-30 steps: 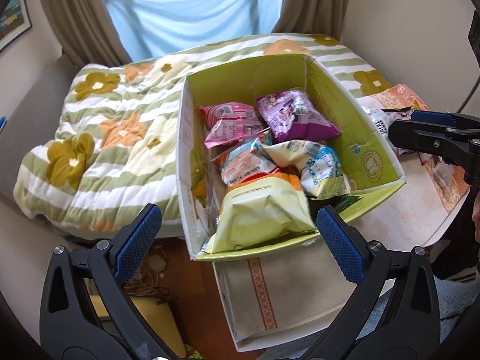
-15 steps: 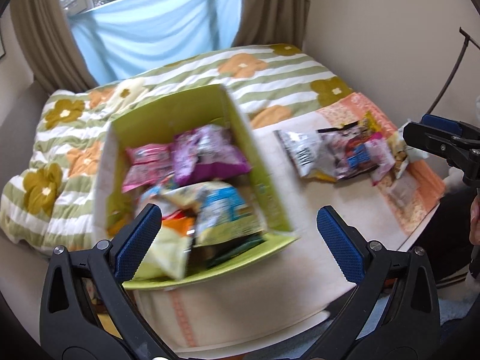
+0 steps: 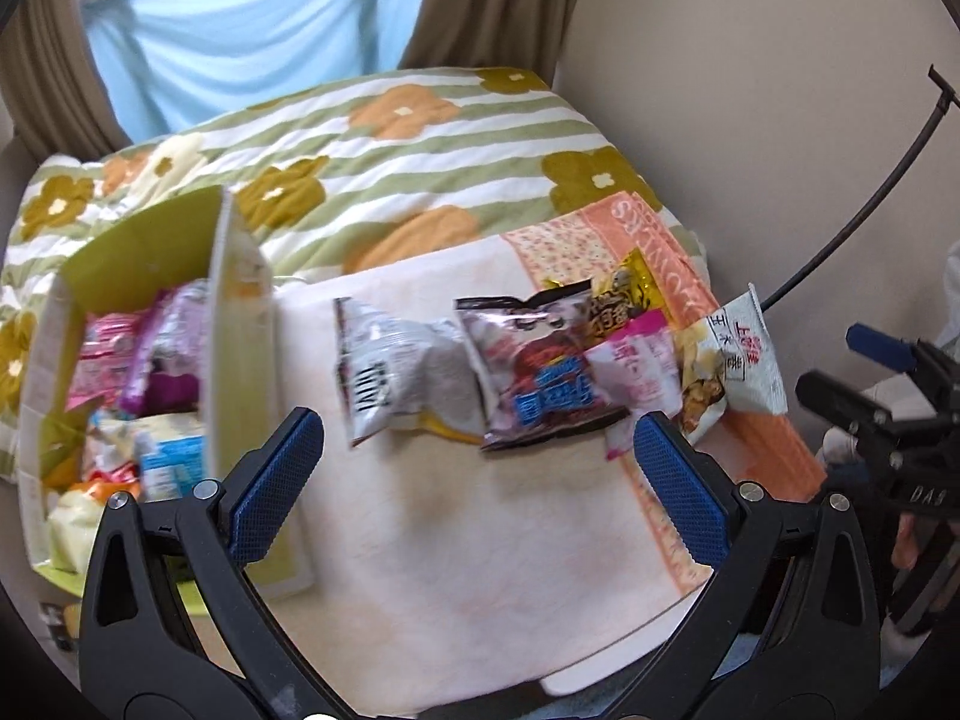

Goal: Organize snacks
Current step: 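Move both tools back toward the remaining snack pile on the towel, then grasp the purple Sponge bag with the left tool while the right tool grasps the white Oishi bag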

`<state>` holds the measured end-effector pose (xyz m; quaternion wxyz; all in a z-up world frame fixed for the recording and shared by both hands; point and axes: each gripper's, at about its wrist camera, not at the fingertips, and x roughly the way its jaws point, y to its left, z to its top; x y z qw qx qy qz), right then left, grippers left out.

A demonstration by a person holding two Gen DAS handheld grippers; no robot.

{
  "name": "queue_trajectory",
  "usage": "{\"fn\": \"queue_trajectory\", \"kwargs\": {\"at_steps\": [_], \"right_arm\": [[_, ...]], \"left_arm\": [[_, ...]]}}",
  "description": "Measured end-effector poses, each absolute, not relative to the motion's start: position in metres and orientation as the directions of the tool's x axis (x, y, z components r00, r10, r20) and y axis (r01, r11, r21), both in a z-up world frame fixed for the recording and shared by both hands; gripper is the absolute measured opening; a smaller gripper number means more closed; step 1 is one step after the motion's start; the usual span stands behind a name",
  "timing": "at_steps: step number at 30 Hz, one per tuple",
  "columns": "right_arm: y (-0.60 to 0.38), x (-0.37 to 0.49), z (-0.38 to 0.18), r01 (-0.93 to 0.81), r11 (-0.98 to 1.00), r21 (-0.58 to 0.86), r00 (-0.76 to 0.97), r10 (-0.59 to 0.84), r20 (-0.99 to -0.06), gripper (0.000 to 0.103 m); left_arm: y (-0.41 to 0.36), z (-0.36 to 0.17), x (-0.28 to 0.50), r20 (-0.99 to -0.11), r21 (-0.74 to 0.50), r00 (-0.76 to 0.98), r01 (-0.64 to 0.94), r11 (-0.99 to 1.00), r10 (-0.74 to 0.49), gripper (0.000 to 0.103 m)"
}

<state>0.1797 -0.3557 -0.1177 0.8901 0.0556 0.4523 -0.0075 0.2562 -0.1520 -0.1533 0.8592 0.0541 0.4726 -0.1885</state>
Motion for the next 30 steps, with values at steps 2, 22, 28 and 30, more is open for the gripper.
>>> {"fn": "queue_trajectory", "kwargs": {"at_steps": [2,22,28,30], "right_arm": [[-0.368,0.181,-0.131,0.06,0.993,0.103,0.582,0.049,-0.811,0.094],[-0.381,0.212,-0.207,0.083,0.993,0.085,0.543,0.027,-0.839,0.093],[-0.377,0.22,-0.214,0.091,0.994,0.064,0.535,0.005,-0.845,0.093],[-0.376,0.222,-0.215,0.093,0.994,0.06,0.532,0.001,-0.847,0.093]], "left_arm": [[-0.165,-0.165,0.266,-0.841,-0.088,0.467,0.377,0.922,-0.271,0.103],[-0.227,-0.276,0.334,-0.913,-0.061,0.336,0.445,0.893,-0.23,0.093],[-0.227,-0.284,0.338,-0.918,-0.073,0.312,0.469,0.88,-0.243,0.074],[-0.227,-0.286,0.337,-0.918,-0.072,0.311,0.48,0.874,-0.247,0.068]]}}
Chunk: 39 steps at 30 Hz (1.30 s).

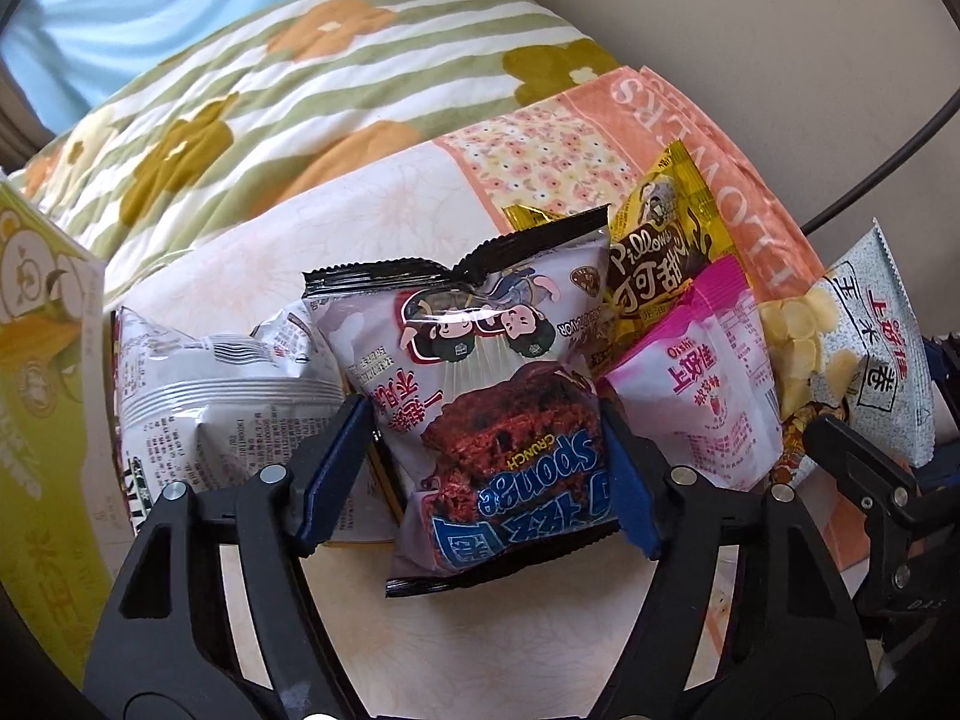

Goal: Organize snacks
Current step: 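Grasp the purple Sponge bag with the left tool while the right tool grasps the white Oishi bag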

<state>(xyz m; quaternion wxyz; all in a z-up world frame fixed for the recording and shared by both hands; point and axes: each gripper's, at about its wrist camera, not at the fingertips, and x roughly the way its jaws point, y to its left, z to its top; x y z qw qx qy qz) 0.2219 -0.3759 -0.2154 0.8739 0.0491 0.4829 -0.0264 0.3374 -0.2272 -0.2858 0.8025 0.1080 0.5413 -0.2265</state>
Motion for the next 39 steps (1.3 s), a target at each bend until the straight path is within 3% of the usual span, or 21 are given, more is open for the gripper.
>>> {"fn": "queue_trajectory", "kwargs": {"at_steps": [3,6,17,23,39], "right_arm": [[-0.377,0.224,-0.216,0.1,0.994,0.055,0.531,-0.007,-0.848,0.093],[-0.375,0.227,-0.218,0.107,0.993,0.055,0.526,-0.01,-0.85,0.092],[-0.378,0.232,-0.224,0.115,0.993,0.033,0.504,-0.029,-0.863,0.076],[-0.381,0.233,-0.224,0.11,0.994,0.018,0.497,-0.04,-0.867,0.054],[-0.385,0.199,-0.163,0.074,0.997,0.012,0.598,-0.035,-0.801,0.052]], "left_arm": [[-0.228,-0.284,0.337,-0.915,-0.07,0.312,0.497,0.865,-0.254,0.058],[-0.229,-0.281,0.334,-0.915,-0.06,0.316,0.508,0.859,-0.25,0.055],[-0.222,-0.262,0.32,-0.902,-0.019,0.365,0.5,0.866,-0.23,0.053],[-0.213,-0.25,0.312,-0.893,-0.015,0.39,0.472,0.881,-0.224,0.053],[-0.195,-0.171,0.266,-0.818,-0.024,0.522,0.39,0.92,-0.243,0.053]]}}
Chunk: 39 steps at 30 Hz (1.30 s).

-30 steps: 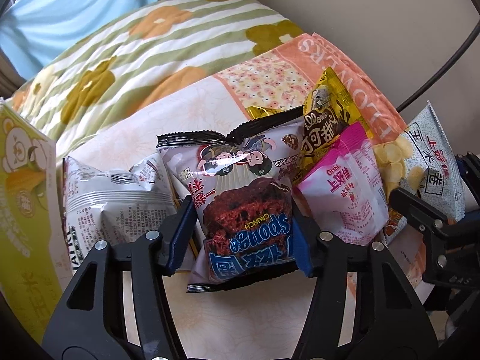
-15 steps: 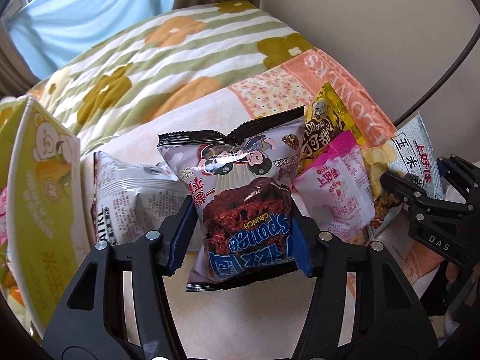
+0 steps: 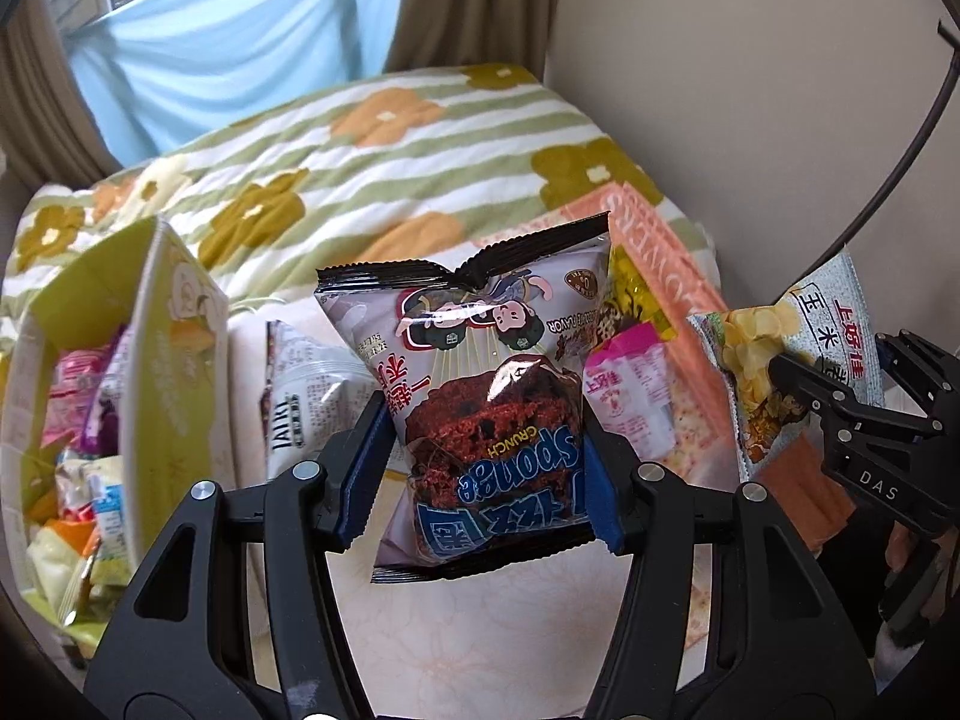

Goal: Organize snacks
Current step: 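Carry both bags over the box and release them inside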

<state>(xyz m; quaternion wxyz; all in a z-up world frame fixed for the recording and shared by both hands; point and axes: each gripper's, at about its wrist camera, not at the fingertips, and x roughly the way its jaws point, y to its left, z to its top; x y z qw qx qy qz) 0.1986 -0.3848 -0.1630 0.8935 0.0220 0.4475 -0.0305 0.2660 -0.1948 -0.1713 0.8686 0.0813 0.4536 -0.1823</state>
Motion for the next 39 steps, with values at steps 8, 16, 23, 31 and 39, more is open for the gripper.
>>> {"fn": "queue_trajectory", "kwargs": {"at_steps": [8,16,23,31,39], "right_arm": [[-0.358,0.193,-0.113,-0.058,0.998,0.039,0.678,0.068,-0.732,0.052],[-0.294,0.216,-0.07,-0.249,0.963,0.1,0.712,0.252,-0.655,0.052],[-0.211,0.248,-0.05,-0.376,0.922,0.089,0.704,0.347,-0.619,0.052],[-0.122,0.292,-0.055,-0.418,0.901,0.113,0.661,0.387,-0.643,0.052],[-0.057,0.336,-0.072,-0.392,0.911,0.126,0.623,0.364,-0.693,0.052]], "left_arm": [[-0.153,-0.117,0.239,-0.739,0.012,0.649,0.277,0.961,-0.178,0.053],[-0.078,-0.089,0.238,-0.701,0.021,0.709,0.131,0.991,-0.079,0.053],[0.01,-0.083,0.258,-0.702,0.025,0.713,0.021,0.999,0.003,0.053],[0.098,-0.104,0.305,-0.757,0.024,0.652,-0.014,1.0,0.028,0.053],[0.151,-0.143,0.36,-0.829,0.003,0.56,0.027,1.0,-0.012,0.054]]}}
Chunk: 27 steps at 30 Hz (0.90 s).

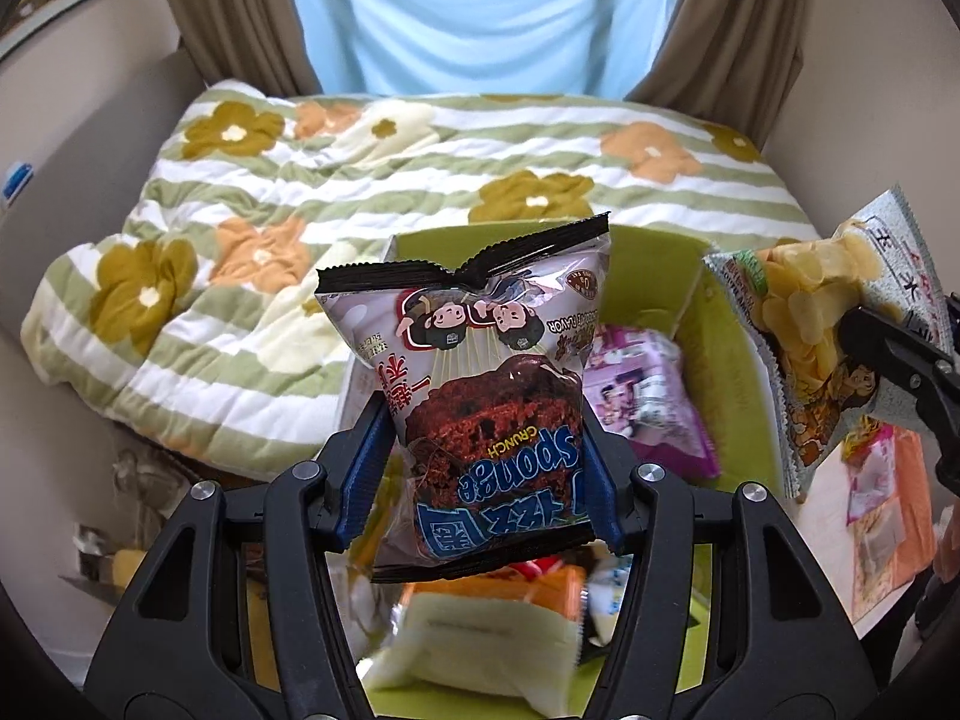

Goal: Organize snacks
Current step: 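Carry both bags over the box and release them inside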

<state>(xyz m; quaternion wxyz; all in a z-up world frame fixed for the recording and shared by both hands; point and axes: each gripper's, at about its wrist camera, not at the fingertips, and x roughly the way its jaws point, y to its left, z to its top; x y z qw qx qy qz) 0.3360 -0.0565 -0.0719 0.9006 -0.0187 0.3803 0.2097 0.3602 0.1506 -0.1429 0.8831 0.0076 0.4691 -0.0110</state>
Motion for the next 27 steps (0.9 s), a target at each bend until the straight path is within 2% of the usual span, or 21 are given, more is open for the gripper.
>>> {"fn": "queue_trajectory", "kwargs": {"at_steps": [7,8,11,19,27], "right_arm": [[-0.036,0.36,-0.088,-0.328,0.936,0.126,0.601,0.309,-0.737,0.052],[-0.034,0.363,-0.09,-0.32,0.939,0.127,0.598,0.304,-0.742,0.052],[-0.033,0.371,-0.094,-0.311,0.942,0.129,0.591,0.298,-0.75,0.052],[-0.029,0.393,-0.11,-0.338,0.925,0.175,0.546,0.344,-0.764,0.052],[-0.026,0.411,-0.121,-0.342,0.904,0.256,0.501,0.406,-0.764,0.053]], "left_arm": [[0.167,-0.177,0.397,-0.874,-0.022,0.48,0.1,0.995,-0.068,0.056],[0.167,-0.179,0.399,-0.877,-0.018,0.476,0.104,0.994,-0.065,0.061],[0.165,-0.18,0.399,-0.872,-0.003,0.485,0.115,0.993,-0.059,0.103],[0.164,-0.166,0.372,-0.845,-0.017,0.531,0.093,0.996,-0.064,0.103],[0.161,-0.167,0.365,-0.853,0.0,0.521,0.066,0.998,-0.035,0.103]]}}
